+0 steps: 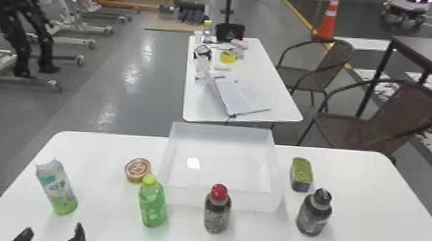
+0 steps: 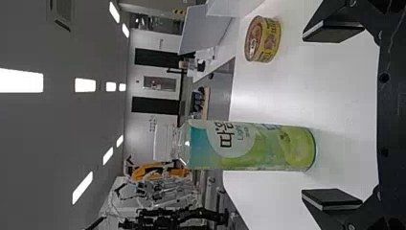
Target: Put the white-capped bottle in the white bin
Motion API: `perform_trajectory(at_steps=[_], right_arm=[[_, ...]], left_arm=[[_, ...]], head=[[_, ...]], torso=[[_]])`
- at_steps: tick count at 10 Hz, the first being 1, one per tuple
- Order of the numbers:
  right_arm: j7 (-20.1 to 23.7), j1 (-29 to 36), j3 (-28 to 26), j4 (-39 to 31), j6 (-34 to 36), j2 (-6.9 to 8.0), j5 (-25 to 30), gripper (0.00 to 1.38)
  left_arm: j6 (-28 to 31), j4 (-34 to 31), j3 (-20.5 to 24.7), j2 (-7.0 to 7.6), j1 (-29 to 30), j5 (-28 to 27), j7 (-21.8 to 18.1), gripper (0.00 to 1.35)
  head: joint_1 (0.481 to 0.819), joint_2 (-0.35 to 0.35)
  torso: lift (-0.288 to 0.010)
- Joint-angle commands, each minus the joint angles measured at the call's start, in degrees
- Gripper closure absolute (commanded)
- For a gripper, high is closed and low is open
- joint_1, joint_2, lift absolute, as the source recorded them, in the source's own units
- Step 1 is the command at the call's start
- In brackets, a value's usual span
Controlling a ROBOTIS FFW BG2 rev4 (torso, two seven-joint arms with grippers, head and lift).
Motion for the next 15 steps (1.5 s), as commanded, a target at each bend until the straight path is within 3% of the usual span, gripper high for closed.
perform_trajectory(at_steps=[1,6,11,13,15], right_arm=[[0.0,0.0,0.0,0.05,0.0,0.01,0.0,0.09],[0.09,-0.35,0.0,0.31,0.0,0.45,0.09,0.09],[0.88,-1.05,0.0,0.84,0.0,0.8,0.35,0.09],[1.23,-1.23,0.0,1.02,0.0,0.98,0.53,0.09],[1.49,-1.4,0.0,1.1,0.0,1.16,0.7,0.09]], left_arm=[[-1.06,2.96,-0.64,-0.32,-3.22,0.07,1.41,0.15],[-3.87,10.69,-0.82,-0.32,-10.16,-1.42,9.14,0.15],[-3.7,20.18,0.15,-0.32,-19.39,-3.88,12.4,0.15],[-2.99,22.12,0.15,0.7,-21.15,-5.2,17.14,0.15],[-4.14,24.93,0.5,1.85,-22.91,-4.94,18.9,0.17]], head=[[0.549,0.0],[0.549,0.0],[0.549,0.0],[0.549,0.0],[0.549,0.0]], torso=[[-0.1],[-0.1],[-0.1],[-0.1],[-0.1]])
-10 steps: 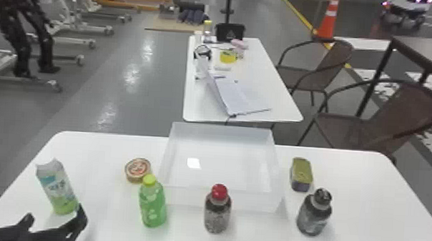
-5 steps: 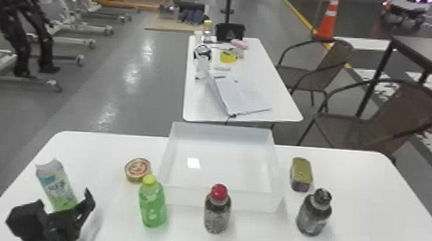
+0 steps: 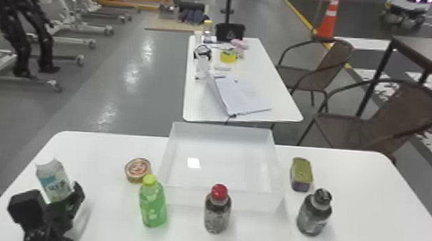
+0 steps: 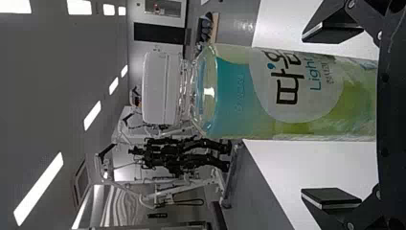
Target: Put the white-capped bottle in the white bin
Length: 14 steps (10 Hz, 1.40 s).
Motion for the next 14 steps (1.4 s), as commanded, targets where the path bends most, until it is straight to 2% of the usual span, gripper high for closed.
perform_trajectory(at_steps=[1,2,3,5,8,9,11,12,14], right_arm=[[0.12,-0.15,0.0,0.12,0.0,0.14,0.11,0.09],[0.12,-0.15,0.0,0.12,0.0,0.31,0.2,0.09],[0.21,-0.23,0.0,0.21,0.0,0.31,0.2,0.09],[0.38,-0.23,0.0,0.21,0.0,0.4,0.2,0.09],[0.38,-0.15,0.0,0.21,0.0,0.31,0.11,0.09],[0.38,-0.06,0.0,0.21,0.0,0.31,0.02,0.09],[0.38,-0.06,0.0,0.21,0.0,0.31,0.02,0.09],[0.38,-0.06,0.0,0.21,0.0,0.31,-0.07,0.09],[0.38,-0.15,0.0,0.29,0.0,0.31,-0.15,0.09]], left_arm=[[-1.22,1.16,0.46,0.6,-0.72,-0.12,0.05,0.31],[-1.57,1.43,0.11,1.12,-0.98,-0.04,-0.04,0.6],[-1.92,1.96,-0.77,1.91,-1.33,0.75,-0.21,0.78],[-2.01,1.96,-2.0,2.71,-1.33,1.37,-0.3,0.82],[-3.59,1.43,-2.88,2.35,-1.07,-0.48,-1.27,0.82],[-2.01,-4.46,-3.93,2.35,0.34,-2.32,-2.76,0.82],[0.89,-14.92,-6.57,1.91,1.31,-4.78,-7.33,0.82],[3.62,-18.52,-7.89,1.21,1.04,-4.34,-10.5,0.82],[5.11,-19.31,-10.79,-0.55,-1.15,-2.23,-18.14,0.82]], head=[[0.549,0.0],[0.549,0.0],[0.549,0.0],[0.549,0.0],[0.549,0.0],[0.549,0.0],[0.549,0.0],[0.549,0.0],[0.549,0.0]], torso=[[-0.1],[-0.1],[-0.1],[-0.1],[-0.1],[-0.1],[-0.1],[-0.1],[-0.1]])
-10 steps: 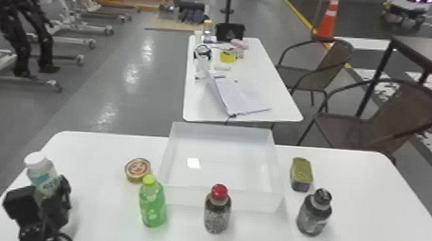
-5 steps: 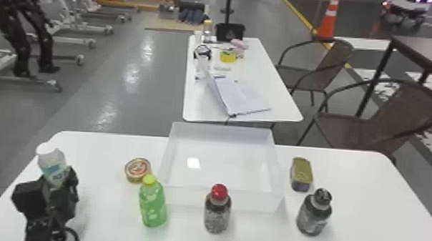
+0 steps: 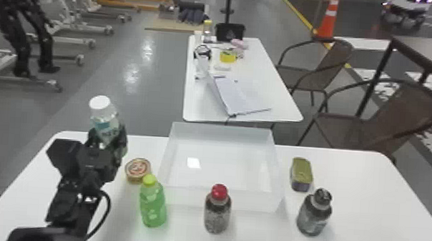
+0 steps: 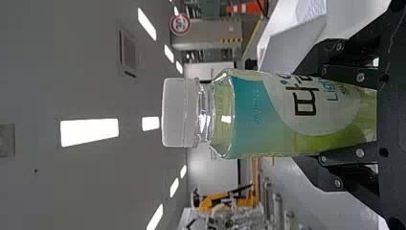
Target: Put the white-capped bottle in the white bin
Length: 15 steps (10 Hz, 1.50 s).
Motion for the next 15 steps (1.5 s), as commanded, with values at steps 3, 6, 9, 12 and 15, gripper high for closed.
perform_trajectory(at_steps=[3,6,9,12,15], right_arm=[[0.0,-0.11,0.0,0.1,0.0,0.0,-0.09,0.09],[0.35,-0.81,0.09,0.63,0.0,0.09,0.0,0.09],[0.61,-1.16,0.09,0.89,0.0,0.44,0.17,0.09],[0.61,-1.34,0.18,0.89,0.0,0.44,0.26,0.09],[0.61,-1.34,0.09,0.98,0.0,0.44,0.17,0.09]], left_arm=[[5.42,-2.04,-9.06,0.55,-3.33,0.35,-7.72,0.82],[14.38,-1.69,-19.6,5.91,-7.9,-4.31,-9.92,0.82],[24.93,-0.99,-25.84,9.43,-15.37,-20.22,-16.95,0.82],[33.81,-0.99,-31.73,10.39,-21.35,-37.79,-26.97,0.82],[36.44,-3.1,-39.91,11.8,-24.16,-50.8,-30.84,0.24]], head=[[0.549,0.0],[0.549,0.0],[0.549,0.0],[0.549,0.0],[0.549,0.0]], torso=[[-0.1],[-0.1],[-0.1],[-0.1],[-0.1]])
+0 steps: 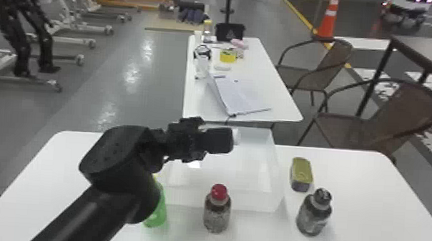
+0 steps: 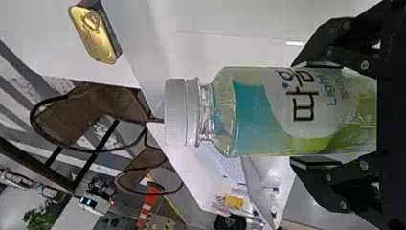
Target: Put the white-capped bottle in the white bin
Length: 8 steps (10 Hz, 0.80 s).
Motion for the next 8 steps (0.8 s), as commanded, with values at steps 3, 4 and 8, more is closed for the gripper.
perform_trajectory(at_steps=[3,4,8], right_arm=[[0.07,0.0,0.07,0.05,0.0,0.0,-0.08,0.09],[0.07,0.0,0.07,0.05,0.0,0.0,-0.08,0.09],[-0.01,0.44,-0.02,-0.13,0.0,0.0,-0.34,0.09]], left_arm=[[-0.13,-2.27,0.14,0.35,0.5,-1.51,0.17,0.17],[-0.3,-3.77,2.86,0.35,2.08,-1.6,0.17,0.17],[-6.37,-17.48,29.05,-3.96,19.39,4.55,2.1,0.18]], head=[[0.549,0.0],[0.549,0.0],[0.549,0.0]], torso=[[-0.1],[-0.1],[-0.1]])
